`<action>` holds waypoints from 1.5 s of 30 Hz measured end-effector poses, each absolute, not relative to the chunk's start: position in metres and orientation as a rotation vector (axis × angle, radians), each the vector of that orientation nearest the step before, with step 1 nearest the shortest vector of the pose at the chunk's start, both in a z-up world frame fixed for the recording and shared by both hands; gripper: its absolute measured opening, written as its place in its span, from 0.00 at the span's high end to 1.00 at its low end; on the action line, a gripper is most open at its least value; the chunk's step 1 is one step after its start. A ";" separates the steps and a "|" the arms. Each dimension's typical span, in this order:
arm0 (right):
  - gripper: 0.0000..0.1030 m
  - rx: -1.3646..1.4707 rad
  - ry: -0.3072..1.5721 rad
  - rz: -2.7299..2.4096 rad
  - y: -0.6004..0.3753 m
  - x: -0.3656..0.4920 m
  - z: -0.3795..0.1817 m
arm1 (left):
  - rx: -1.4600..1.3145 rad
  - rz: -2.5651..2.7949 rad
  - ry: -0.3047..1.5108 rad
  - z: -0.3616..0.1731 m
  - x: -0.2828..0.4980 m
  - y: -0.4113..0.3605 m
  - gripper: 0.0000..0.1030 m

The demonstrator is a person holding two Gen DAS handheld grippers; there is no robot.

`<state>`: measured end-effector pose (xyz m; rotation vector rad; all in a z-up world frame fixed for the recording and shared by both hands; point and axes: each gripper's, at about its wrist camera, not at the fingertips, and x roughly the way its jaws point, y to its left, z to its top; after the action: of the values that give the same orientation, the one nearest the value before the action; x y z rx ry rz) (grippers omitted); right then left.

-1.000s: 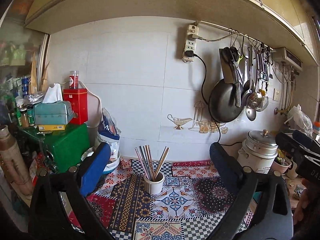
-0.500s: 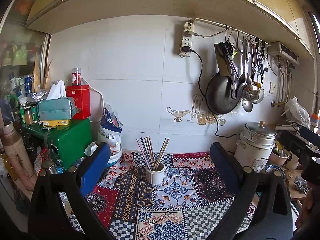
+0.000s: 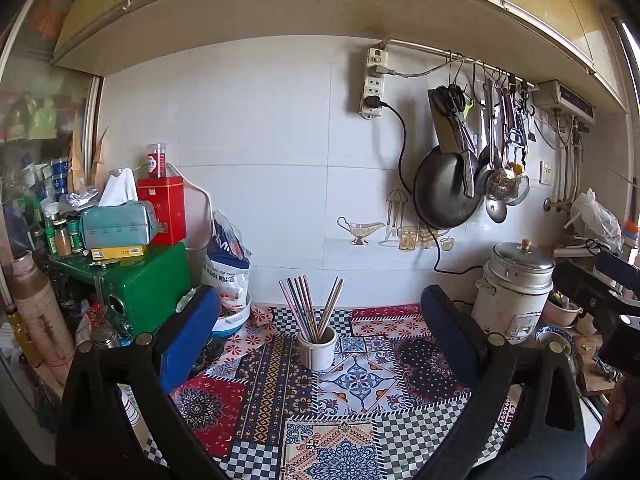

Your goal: Organize utensils

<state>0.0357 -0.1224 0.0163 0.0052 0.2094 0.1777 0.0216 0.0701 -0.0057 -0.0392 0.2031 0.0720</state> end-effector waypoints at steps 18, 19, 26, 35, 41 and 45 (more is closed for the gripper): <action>0.02 -0.008 0.220 0.175 -0.110 0.036 0.016 | -0.042 0.077 0.203 -0.004 0.022 0.070 0.02; 0.02 -0.008 0.220 0.175 -0.110 0.036 0.016 | -0.042 0.076 0.203 -0.004 0.022 0.070 0.01; 0.02 -0.009 0.219 0.173 -0.110 0.036 0.016 | -0.041 0.073 0.190 -0.004 0.020 0.070 0.01; 0.02 -0.008 0.216 0.171 -0.114 0.034 0.017 | -0.043 0.048 0.193 -0.004 0.018 0.067 0.01; 0.02 -0.008 0.216 0.173 -0.114 0.034 0.017 | -0.034 0.038 0.185 -0.003 0.017 0.063 0.01; 0.01 -0.006 0.217 0.172 -0.116 0.036 0.017 | -0.036 0.038 0.187 -0.002 0.020 0.062 0.01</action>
<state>0.0357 -0.1163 0.0171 -0.0062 0.2173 0.1722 0.0204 0.0616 -0.0016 -0.0356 0.1875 0.0380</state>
